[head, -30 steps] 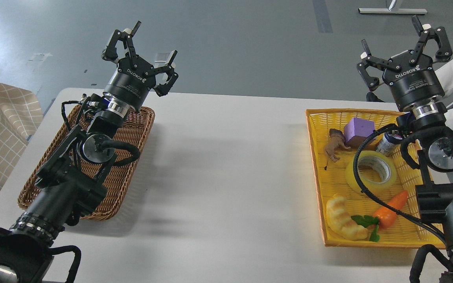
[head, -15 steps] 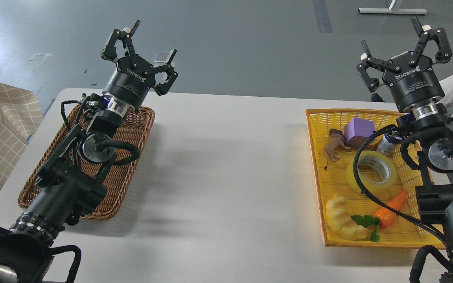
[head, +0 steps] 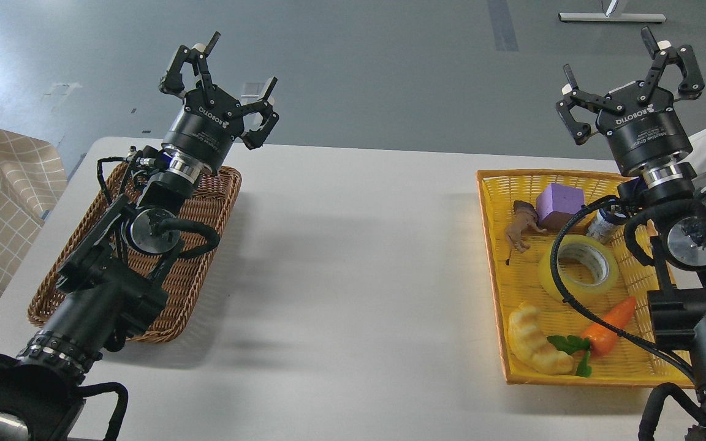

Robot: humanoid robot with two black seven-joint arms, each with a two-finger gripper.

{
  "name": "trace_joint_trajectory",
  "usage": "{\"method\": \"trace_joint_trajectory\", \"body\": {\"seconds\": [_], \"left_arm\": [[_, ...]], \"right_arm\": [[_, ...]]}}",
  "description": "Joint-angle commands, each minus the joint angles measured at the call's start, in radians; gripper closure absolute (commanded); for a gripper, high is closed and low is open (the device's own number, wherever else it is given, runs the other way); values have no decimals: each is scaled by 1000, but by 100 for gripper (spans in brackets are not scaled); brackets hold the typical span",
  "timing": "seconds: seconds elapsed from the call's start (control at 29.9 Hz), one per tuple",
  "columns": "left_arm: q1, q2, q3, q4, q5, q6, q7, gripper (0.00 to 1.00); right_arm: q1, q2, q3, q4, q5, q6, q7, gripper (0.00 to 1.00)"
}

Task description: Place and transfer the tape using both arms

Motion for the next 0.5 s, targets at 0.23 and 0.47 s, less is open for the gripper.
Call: {"method": "trace_joint_trajectory", "body": {"seconds": [0.23,0.47], "left_arm": [[0,-2,-2,0,-1,0,0,2],[-2,-2,-2,-2,-1,0,0,2]], "right_arm": [[-1,0,0,0,0,0,0,1],[-1,0,0,2,0,0,0,1]]}}
